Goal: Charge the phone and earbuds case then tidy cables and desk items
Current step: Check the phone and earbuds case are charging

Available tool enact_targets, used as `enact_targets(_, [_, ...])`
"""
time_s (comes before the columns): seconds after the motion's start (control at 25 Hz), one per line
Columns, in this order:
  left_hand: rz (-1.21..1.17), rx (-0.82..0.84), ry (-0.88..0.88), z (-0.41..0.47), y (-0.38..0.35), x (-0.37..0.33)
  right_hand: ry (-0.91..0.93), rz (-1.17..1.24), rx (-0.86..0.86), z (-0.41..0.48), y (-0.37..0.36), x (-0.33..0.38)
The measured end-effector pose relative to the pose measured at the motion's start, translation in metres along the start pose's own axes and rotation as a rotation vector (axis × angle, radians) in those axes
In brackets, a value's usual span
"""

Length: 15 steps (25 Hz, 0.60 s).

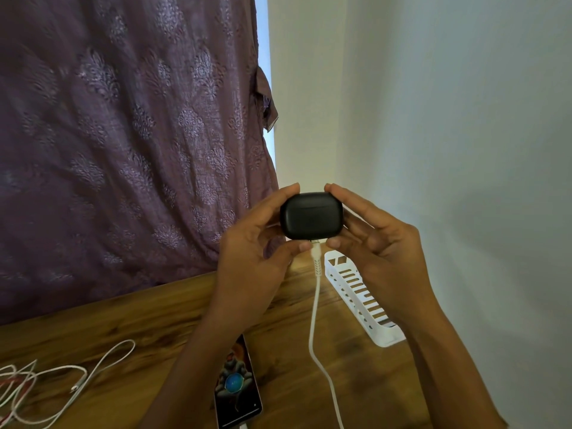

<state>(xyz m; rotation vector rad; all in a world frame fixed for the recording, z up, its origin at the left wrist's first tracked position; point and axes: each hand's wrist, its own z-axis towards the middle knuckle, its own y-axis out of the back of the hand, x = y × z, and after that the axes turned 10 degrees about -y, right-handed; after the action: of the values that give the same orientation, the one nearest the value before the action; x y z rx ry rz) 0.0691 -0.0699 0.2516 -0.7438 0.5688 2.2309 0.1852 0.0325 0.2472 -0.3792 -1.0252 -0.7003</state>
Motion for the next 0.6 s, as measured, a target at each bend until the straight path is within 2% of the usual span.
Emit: enact_targets(0.6, [0.042,-0.012,-0.011,-0.0043,-0.0054,-0.0001,-0.010,0.030,0.044,-0.0016,0.0054,-0.0024])
